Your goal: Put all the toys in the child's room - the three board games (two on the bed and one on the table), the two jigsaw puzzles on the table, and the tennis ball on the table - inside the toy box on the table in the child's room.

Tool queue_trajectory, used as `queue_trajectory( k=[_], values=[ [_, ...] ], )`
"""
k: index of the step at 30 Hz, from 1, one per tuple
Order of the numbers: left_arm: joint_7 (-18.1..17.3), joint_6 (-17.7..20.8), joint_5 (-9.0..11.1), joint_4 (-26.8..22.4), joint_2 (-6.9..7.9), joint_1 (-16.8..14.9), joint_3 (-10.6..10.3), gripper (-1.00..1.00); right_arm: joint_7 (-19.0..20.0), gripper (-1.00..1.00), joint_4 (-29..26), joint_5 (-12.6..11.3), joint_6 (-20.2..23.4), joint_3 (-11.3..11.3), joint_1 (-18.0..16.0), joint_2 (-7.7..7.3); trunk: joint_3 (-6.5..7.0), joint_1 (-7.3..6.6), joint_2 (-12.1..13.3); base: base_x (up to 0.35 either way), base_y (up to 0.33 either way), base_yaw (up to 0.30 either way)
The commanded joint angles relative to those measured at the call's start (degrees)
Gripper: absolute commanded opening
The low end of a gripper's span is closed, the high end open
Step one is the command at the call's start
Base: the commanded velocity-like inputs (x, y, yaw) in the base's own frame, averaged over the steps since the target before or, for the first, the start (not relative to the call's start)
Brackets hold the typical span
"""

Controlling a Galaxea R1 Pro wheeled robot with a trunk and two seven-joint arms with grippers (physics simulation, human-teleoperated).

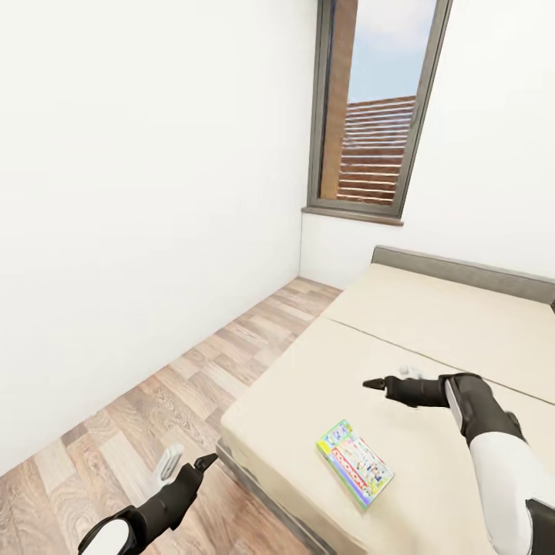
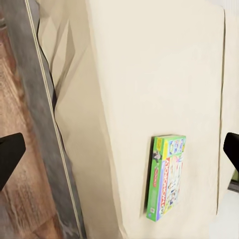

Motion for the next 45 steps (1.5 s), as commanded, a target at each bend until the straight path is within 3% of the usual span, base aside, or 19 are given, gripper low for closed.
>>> queue_trajectory(
  k=[1, 5, 9, 14, 26, 45],
  values=[
    [0.41, -0.02, 0.52, -0.09, 0.04, -0.04, -0.12, 1.0, 1.09, 1.0, -1.78, 0.56, 0.3, 0.59, 0.73, 0.08, -0.24, 0.22, -0.45, 0.0, 0.0, 0.0],
    [0.41, -0.02, 0.52, -0.09, 0.04, -0.04, -0.3, 1.0, 3.88, 1.0, -12.14, 0.47, 2.89, 3.04, 5.7, 0.2, -0.96, 1.1, -2.05, 0.0, 0.0, 0.0],
    [0.41, -0.02, 0.37, -0.08, 0.04, -0.04, -0.35, 1.0, 4.66, 1.0, -15.9, 0.67, 6.62, 3.78, 7.46, 0.23, -1.68, 1.98, -3.65, 0.0, 0.0, 0.0],
    [0.41, -0.02, 0.25, -0.08, 0.04, -0.04, -0.36, 1.0, 4.62, 1.0, -16.8, 0.94, 7.69, 3.98, 7.86, 0.24, -2.58, 3.08, -5.66, 0.0, 0.0, 0.0],
    [0.41, -0.08, 0.17, -0.12, 0.04, -0.04, -0.37, 1.0, -0.39, 1.0, -5.81, 0.45, 6.46, 3.76, 4.67, 0.24, -4.73, 5.71, -10.47, 0.0, 0.0, 0.0],
    [0.41, -0.2, 0.16, -0.17, 0.04, -0.04, -0.37, 1.0, -1.07, 1.0, -4.06, 0.11, 4.31, 3.76, 4.05, 0.16, -8.14, 9.89, -18.09, 0.0, 0.0, 0.0]
  ],
)
